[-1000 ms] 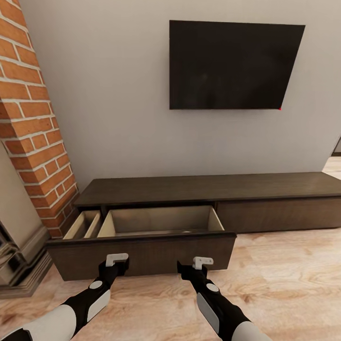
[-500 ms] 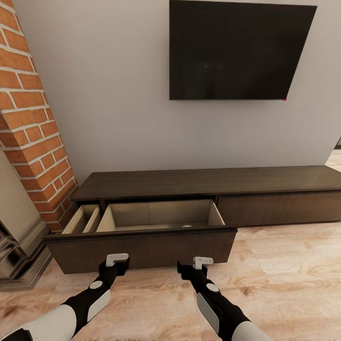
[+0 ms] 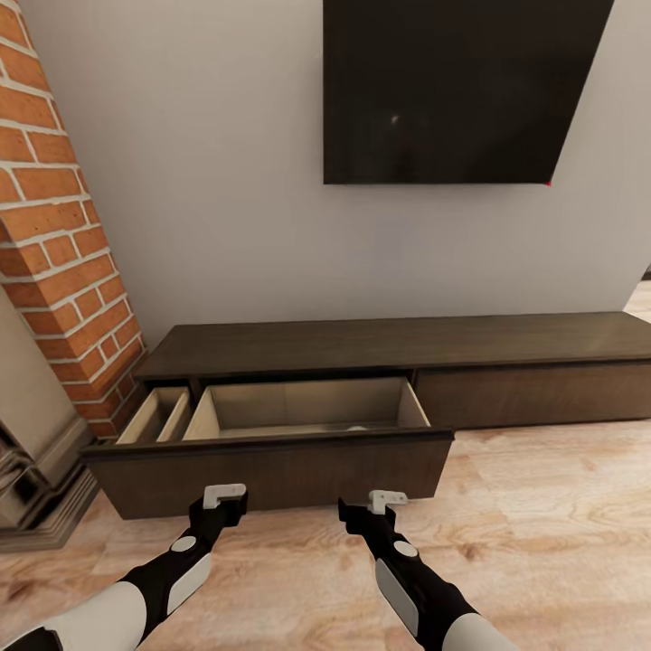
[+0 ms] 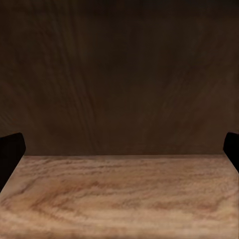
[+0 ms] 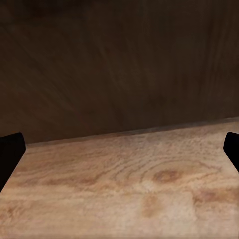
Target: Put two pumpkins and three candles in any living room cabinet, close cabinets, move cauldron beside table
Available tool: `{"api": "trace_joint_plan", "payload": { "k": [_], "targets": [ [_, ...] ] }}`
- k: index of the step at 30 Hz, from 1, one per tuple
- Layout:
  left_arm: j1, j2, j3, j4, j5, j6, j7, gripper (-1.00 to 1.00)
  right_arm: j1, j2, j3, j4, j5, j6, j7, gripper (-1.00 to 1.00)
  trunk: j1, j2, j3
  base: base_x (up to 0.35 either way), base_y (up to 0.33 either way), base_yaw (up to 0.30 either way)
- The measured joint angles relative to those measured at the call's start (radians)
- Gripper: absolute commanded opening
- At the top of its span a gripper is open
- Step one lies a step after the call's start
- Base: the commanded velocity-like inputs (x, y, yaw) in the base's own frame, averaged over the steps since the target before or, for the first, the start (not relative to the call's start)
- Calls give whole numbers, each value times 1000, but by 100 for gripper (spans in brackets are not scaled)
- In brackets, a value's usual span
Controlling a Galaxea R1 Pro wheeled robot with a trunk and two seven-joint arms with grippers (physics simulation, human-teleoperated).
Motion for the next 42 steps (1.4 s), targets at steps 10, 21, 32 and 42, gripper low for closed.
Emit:
{"api": "trace_joint_plan", "payload": {
  "k": [10, 21, 32, 42],
  "targets": [
    [0, 1, 0, 0, 0, 0, 0, 100, 0, 0, 0, 0, 0, 0, 0, 100, 0, 0, 0, 130, 0, 0],
    [0, 1, 0, 0, 1, 0, 0, 100, 0, 0, 0, 0, 0, 1, 0, 100, 0, 0, 0, 94, 0, 0],
    [0, 1, 0, 0, 1, 0, 0, 100, 0, 0, 0, 0, 0, 1, 0, 100, 0, 0, 0, 4, 0, 0],
    [0, 1, -1, 0, 0, 0, 0, 100, -8, 1, -3, 46, 1, 1, 0, 100, 0, 0, 0, 0, 0, 0]
  ]
}}
